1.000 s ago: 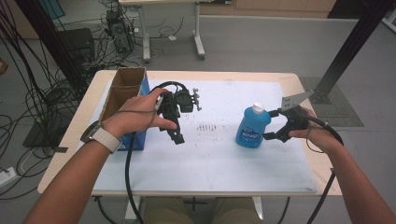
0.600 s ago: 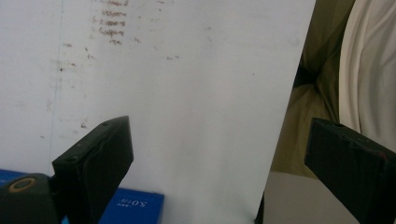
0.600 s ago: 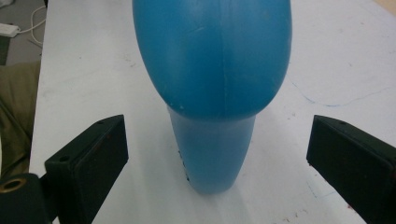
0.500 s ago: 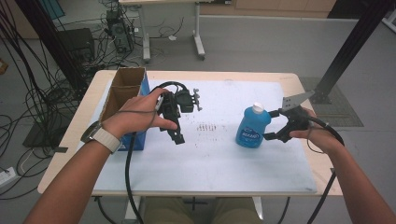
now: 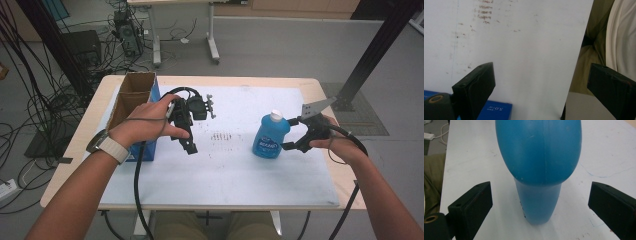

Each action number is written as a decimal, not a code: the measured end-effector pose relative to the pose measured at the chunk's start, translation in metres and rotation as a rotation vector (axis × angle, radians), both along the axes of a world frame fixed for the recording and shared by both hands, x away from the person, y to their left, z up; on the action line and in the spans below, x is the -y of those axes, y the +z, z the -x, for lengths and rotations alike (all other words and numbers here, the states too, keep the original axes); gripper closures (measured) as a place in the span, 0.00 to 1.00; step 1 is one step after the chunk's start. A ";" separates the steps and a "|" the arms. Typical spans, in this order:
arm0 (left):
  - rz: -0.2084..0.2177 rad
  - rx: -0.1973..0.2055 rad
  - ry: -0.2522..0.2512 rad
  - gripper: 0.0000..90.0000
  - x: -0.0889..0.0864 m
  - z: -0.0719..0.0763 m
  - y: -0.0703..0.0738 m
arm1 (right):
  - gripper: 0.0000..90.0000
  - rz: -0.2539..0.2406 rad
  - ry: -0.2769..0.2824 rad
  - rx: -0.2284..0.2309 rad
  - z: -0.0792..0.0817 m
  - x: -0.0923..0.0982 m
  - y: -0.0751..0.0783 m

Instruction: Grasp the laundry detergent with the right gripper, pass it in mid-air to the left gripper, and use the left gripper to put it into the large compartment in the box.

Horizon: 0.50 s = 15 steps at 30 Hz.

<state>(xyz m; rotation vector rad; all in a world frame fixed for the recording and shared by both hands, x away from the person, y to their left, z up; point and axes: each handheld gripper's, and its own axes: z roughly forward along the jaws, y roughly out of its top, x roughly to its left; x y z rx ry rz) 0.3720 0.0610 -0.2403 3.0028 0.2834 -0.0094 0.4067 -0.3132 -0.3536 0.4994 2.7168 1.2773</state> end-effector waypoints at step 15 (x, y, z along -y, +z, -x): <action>0.000 0.000 0.000 0.09 0.000 0.000 0.000 | 0.06 -0.001 0.002 -0.003 0.000 -0.001 -0.001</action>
